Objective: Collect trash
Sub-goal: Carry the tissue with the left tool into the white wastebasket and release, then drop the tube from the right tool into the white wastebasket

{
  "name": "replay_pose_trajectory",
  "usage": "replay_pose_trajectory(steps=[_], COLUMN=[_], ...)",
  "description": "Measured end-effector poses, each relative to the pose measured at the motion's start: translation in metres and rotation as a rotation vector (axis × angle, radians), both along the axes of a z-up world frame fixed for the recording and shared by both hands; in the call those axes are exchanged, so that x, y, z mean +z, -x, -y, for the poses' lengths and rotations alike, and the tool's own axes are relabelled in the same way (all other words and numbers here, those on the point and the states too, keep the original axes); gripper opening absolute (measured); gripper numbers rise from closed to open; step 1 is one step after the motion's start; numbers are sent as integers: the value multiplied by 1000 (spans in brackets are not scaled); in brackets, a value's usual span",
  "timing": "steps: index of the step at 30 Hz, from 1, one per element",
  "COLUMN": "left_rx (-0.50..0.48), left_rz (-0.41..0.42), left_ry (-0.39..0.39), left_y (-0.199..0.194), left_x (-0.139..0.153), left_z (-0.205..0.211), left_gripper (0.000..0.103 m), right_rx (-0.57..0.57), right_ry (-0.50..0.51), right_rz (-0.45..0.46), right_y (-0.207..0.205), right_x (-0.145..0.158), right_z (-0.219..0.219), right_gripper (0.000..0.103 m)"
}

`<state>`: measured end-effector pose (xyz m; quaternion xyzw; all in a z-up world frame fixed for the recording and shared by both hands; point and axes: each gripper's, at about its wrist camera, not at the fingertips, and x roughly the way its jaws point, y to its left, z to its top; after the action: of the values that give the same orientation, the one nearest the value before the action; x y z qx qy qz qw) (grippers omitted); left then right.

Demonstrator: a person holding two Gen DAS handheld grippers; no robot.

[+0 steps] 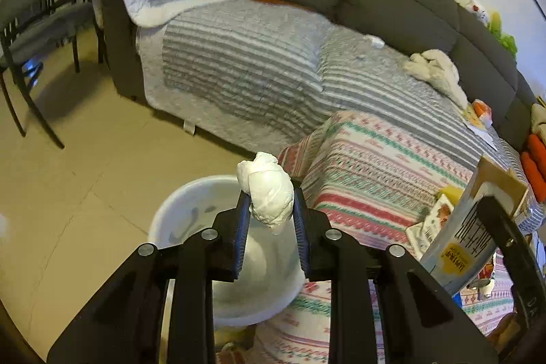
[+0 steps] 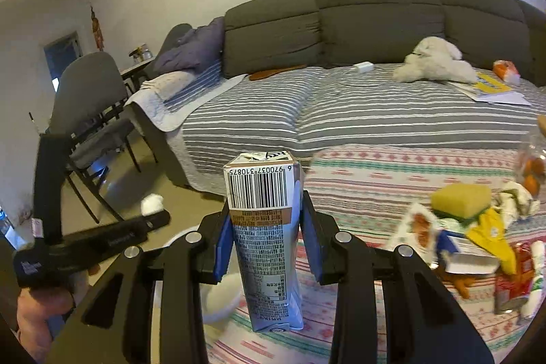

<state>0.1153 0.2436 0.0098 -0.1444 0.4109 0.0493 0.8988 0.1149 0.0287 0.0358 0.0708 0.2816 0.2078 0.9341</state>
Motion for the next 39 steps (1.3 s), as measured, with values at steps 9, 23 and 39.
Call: replay_pose_trajectory(steps=[9,23,39], left_rx=[48,315,336], left_rz=[-32,91,128], left_ry=[64,-78,-279], left_y=[7,34,35], left_x=[-4,35,42], left_z=[-40,-89,-54], left_gripper=[71,86,96], right_rx=[21,64,-156], right_ry=[-12,3,42], right_rz=[-22,-89,-10], right_y=[-17,-30,-25], right_x=[-9,-43,-18], right_z=[-54,-120,-80], right_gripper=[36,42,96])
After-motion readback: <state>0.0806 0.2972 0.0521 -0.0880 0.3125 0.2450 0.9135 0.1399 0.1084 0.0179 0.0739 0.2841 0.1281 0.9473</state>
